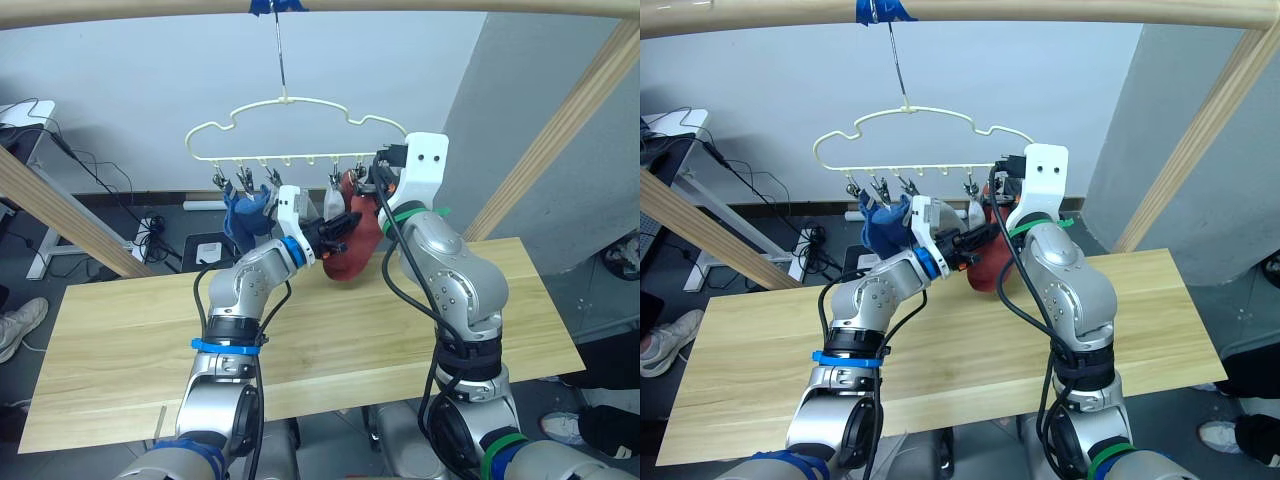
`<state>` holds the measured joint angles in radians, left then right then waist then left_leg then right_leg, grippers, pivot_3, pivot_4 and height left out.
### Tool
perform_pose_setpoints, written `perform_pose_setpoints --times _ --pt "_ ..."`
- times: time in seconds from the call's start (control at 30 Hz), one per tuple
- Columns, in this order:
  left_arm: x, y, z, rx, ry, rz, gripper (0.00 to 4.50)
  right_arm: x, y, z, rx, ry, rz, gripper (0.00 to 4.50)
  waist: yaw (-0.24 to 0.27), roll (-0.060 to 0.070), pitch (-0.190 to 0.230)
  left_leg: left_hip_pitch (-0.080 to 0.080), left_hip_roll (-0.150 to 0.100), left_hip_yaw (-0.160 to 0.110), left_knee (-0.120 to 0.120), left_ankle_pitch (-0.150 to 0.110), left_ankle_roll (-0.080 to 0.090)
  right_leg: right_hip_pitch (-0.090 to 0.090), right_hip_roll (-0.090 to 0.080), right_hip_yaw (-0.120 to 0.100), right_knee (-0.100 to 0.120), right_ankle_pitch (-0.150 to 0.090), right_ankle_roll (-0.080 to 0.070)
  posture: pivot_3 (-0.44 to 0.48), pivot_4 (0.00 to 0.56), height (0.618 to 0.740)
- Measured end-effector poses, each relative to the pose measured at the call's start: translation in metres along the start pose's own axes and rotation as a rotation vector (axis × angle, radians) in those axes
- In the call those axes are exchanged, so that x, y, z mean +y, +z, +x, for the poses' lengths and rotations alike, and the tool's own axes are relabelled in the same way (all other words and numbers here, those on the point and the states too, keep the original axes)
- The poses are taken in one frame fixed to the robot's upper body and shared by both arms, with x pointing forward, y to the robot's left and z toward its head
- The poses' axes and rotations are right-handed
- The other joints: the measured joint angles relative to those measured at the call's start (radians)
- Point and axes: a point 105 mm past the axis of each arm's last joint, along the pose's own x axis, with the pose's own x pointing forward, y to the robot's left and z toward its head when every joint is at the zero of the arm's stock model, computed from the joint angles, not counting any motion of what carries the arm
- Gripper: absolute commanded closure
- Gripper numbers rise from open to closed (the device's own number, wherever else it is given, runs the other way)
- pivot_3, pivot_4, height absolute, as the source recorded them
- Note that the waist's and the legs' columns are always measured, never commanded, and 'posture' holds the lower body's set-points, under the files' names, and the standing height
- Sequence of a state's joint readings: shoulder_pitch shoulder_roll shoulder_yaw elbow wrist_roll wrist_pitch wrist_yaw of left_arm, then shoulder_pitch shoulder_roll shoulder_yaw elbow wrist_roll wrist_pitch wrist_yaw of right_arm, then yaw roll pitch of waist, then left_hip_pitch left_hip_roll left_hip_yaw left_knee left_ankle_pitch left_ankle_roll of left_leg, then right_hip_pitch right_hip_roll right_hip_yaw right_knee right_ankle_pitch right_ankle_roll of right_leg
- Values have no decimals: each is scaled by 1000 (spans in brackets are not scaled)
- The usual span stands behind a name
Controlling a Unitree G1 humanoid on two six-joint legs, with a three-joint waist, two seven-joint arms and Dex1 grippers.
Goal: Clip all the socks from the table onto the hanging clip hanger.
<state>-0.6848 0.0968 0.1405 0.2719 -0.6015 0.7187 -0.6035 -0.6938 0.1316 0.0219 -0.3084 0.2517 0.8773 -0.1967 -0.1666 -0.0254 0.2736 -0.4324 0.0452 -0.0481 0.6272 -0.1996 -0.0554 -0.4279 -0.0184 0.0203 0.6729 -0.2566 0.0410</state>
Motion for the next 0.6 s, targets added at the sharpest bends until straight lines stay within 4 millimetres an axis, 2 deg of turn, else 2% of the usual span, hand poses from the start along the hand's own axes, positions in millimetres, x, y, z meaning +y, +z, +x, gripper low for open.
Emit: perform_pose_setpoints --times 0.3,0.6 --pt "-16 9 1 -26 -69 -12 4442 -1 1 0 -12 -12 -23 4500 0 0 0 0 0 0 0 0 0 0 0 0 0 0 0 -252 263 740" --pt "-17 9 0 -27 -71 -13 4442 -1 -1 0 -13 -11 -45 4500 0 0 0 0 0 0 0 0 0 0 0 0 0 0 0 -249 262 740"
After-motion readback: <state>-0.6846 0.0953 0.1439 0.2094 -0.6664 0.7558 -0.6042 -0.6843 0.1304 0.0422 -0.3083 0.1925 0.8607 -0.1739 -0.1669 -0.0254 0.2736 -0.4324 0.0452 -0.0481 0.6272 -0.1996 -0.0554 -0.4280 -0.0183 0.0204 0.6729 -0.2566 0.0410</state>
